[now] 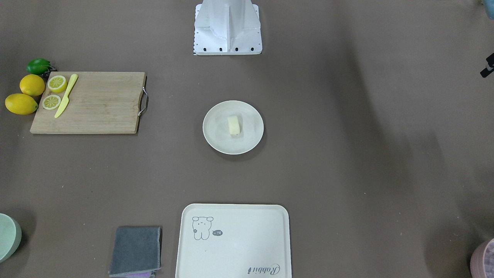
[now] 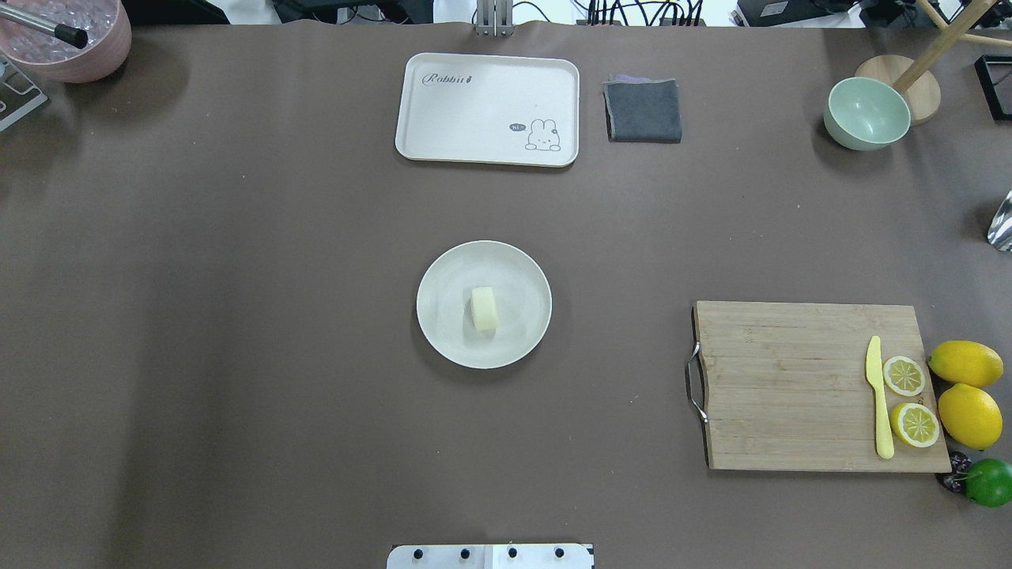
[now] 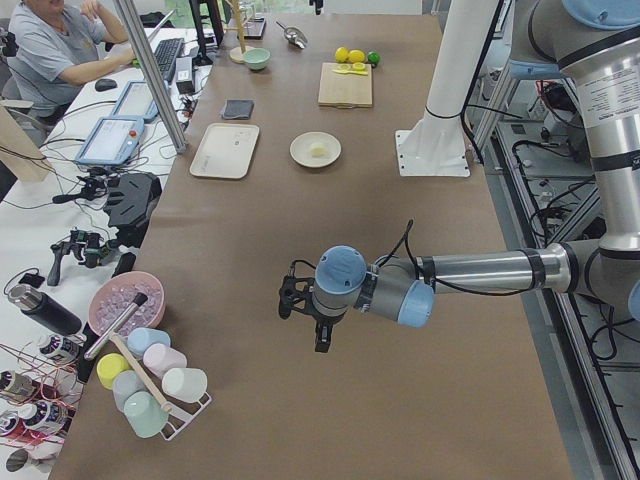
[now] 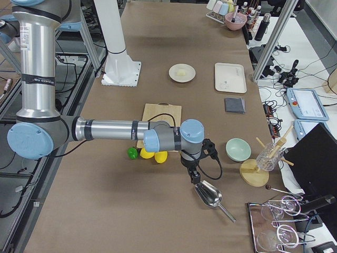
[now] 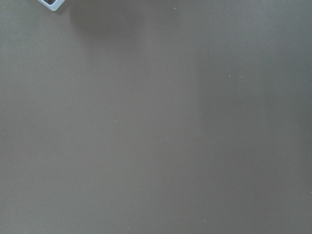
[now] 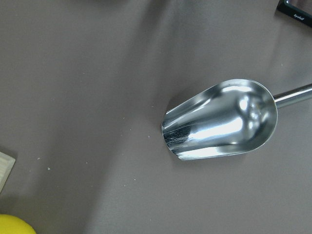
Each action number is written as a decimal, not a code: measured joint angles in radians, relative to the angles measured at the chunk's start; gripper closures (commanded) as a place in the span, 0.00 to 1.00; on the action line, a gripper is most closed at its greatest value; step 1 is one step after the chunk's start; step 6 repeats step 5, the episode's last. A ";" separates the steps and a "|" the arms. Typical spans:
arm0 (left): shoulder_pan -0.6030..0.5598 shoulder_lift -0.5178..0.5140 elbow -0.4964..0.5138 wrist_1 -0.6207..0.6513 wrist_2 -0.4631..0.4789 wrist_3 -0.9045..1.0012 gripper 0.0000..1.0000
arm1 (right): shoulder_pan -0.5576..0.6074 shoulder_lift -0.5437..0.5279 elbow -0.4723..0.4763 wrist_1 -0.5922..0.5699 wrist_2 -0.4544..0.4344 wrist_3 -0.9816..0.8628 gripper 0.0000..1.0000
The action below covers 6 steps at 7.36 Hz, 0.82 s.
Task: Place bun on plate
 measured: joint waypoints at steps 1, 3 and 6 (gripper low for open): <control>-0.006 -0.007 -0.015 0.046 -0.031 0.000 0.02 | 0.003 0.005 0.003 -0.016 0.001 0.000 0.00; -0.015 -0.013 -0.045 0.080 -0.055 0.001 0.02 | 0.006 0.004 -0.002 -0.026 0.001 0.005 0.00; -0.028 -0.006 -0.074 0.085 -0.052 0.023 0.02 | 0.006 0.000 -0.004 -0.025 0.003 0.015 0.00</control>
